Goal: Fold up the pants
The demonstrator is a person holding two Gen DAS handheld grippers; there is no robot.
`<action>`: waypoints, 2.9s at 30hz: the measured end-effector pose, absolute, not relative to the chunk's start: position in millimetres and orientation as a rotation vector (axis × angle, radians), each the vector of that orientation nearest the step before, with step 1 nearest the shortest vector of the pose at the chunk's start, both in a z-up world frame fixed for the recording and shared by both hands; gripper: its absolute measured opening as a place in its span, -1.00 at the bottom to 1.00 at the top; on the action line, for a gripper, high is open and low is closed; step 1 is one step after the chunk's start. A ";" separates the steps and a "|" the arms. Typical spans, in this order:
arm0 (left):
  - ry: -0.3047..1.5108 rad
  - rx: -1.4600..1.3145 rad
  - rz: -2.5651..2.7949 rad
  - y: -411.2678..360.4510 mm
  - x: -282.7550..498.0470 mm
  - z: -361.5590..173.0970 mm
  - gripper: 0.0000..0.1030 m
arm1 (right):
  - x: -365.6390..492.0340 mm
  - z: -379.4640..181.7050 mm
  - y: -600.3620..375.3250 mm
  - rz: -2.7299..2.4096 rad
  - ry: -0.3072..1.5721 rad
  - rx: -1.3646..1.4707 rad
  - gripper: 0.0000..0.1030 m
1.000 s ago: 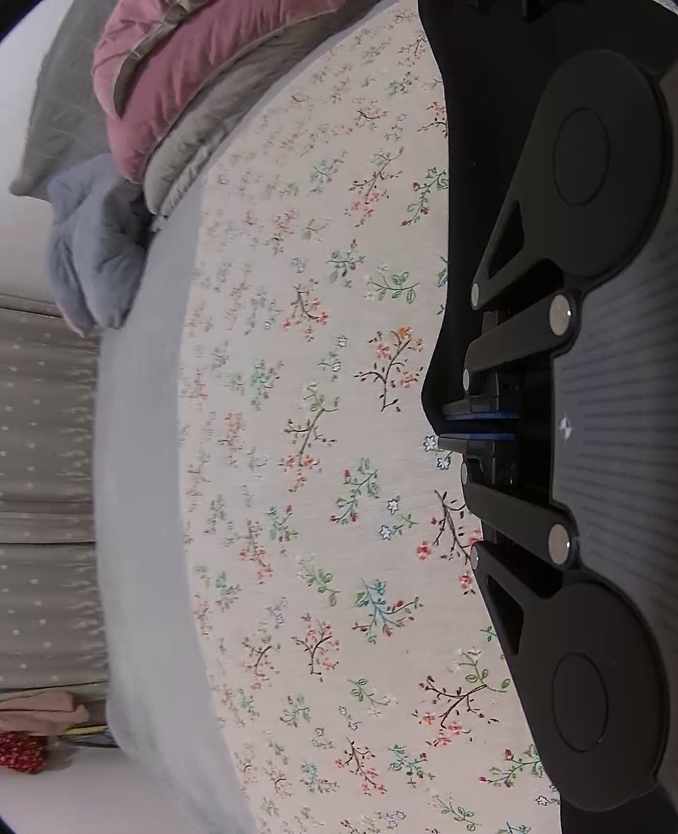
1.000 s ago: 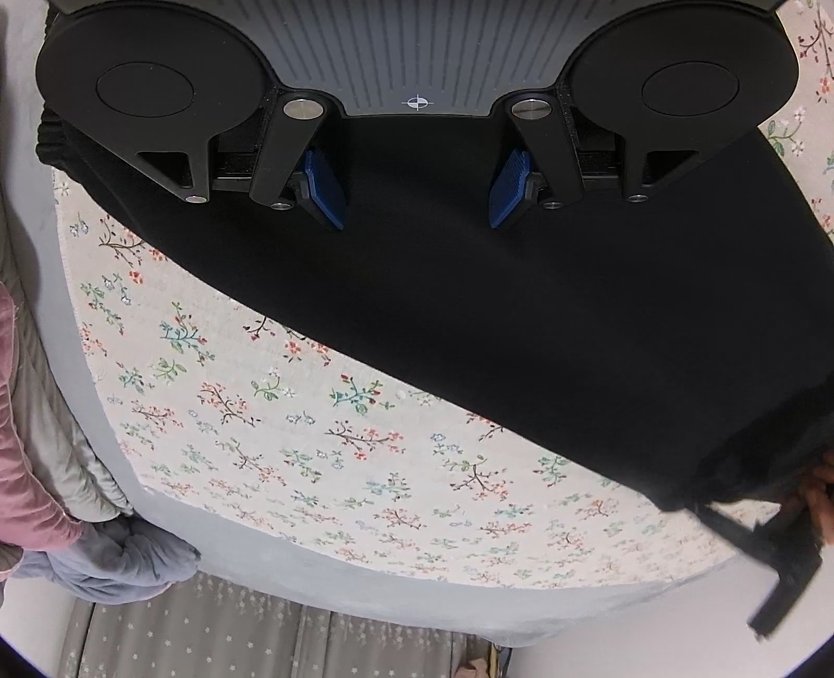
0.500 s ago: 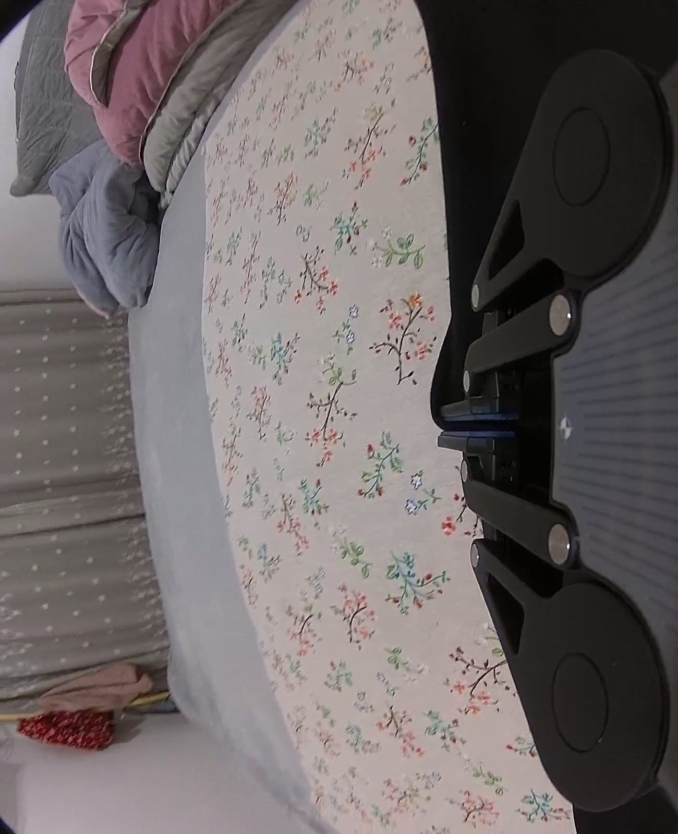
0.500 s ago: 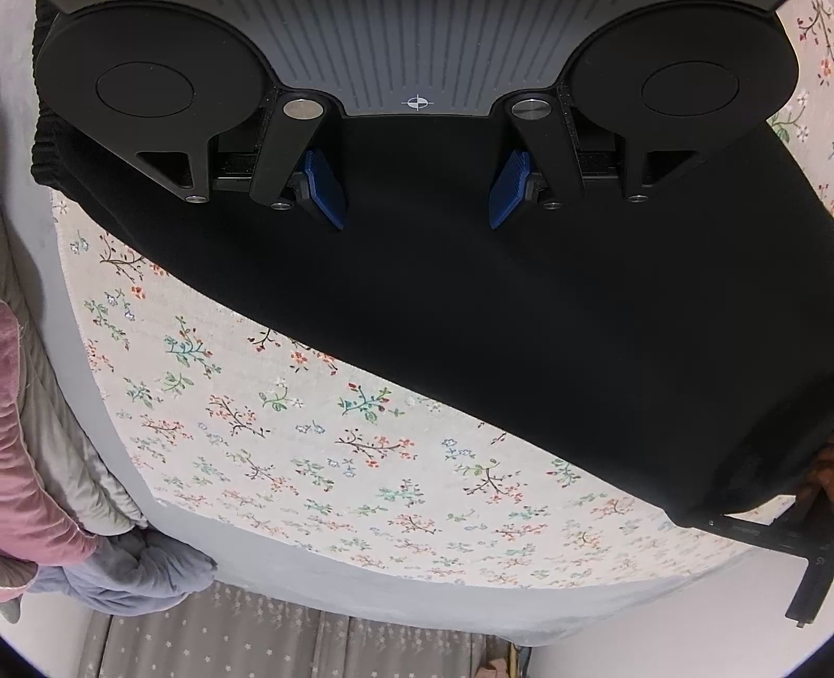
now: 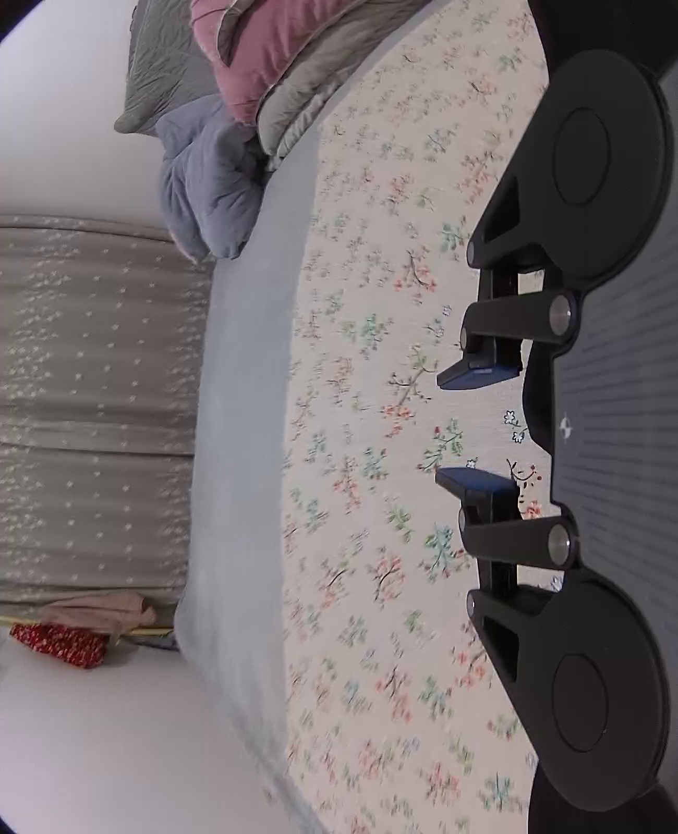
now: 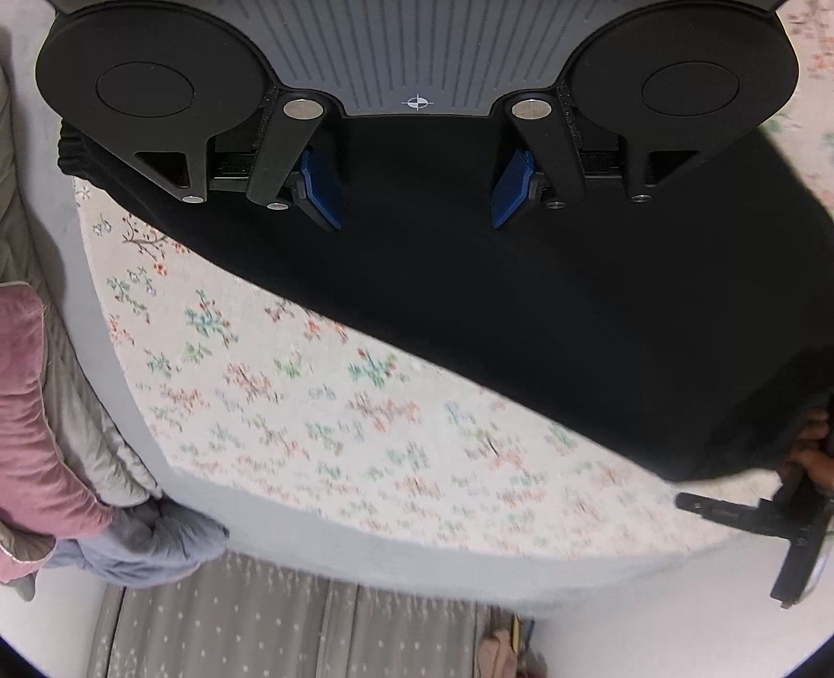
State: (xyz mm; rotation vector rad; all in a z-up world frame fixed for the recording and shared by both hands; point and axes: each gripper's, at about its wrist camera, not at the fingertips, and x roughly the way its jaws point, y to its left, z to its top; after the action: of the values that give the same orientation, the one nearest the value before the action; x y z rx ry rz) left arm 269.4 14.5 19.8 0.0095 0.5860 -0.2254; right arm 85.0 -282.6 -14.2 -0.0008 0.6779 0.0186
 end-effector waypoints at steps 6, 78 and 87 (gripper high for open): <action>0.711 -0.011 -0.307 -18.3 215.1 26.0 -0.02 | 58.7 -4.4 -275.1 0.087 0.628 0.000 0.24; 0.852 0.121 -0.585 -108.4 110.0 -50.0 0.27 | -31.7 -94.4 -402.0 -0.437 0.292 1.075 -0.54; 0.946 -0.320 -0.657 -56.1 141.9 -39.6 0.34 | -12.5 -18.1 -320.8 -0.421 0.159 0.451 -0.62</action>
State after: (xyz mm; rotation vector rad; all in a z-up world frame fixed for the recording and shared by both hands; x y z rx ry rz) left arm 141.9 -56.1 -39.6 -0.3202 0.9460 -0.6570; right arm -12.5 -320.8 -18.1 0.4509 0.1589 -0.4214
